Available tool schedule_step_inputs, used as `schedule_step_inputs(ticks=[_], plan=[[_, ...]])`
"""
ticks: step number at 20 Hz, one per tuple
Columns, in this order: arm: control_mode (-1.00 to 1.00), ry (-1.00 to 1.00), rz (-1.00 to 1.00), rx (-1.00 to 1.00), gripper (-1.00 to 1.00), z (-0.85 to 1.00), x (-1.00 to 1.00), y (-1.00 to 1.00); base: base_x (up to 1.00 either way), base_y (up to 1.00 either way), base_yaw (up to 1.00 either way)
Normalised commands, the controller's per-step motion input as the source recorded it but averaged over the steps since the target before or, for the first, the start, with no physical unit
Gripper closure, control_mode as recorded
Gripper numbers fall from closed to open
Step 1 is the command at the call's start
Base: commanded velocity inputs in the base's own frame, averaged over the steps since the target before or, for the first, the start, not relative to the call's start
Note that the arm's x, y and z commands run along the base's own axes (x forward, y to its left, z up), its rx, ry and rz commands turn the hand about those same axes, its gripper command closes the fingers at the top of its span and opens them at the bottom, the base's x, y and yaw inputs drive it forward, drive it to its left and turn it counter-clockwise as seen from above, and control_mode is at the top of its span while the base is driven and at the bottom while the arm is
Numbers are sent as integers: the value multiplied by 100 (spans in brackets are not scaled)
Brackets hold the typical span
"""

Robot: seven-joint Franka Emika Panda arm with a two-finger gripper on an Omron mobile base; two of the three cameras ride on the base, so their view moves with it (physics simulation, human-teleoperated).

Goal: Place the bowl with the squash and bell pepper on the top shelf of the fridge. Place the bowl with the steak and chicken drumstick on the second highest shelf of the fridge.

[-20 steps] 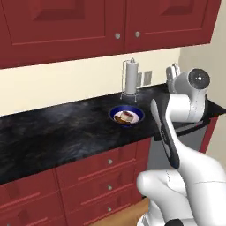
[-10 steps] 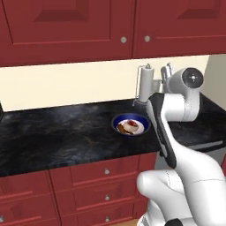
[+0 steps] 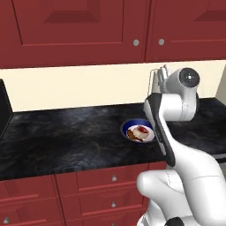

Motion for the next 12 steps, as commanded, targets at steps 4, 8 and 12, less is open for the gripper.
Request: schedule_step_inputs(ticks=[4,8,12], plan=[[-100,45,39,15,-100,-76,40,-87,0,0,0],[-100,55,44,19,-100,-79,33,-67,0,0,0],[-100,34,25,4,-100,-45,17,2,0,0,0]])
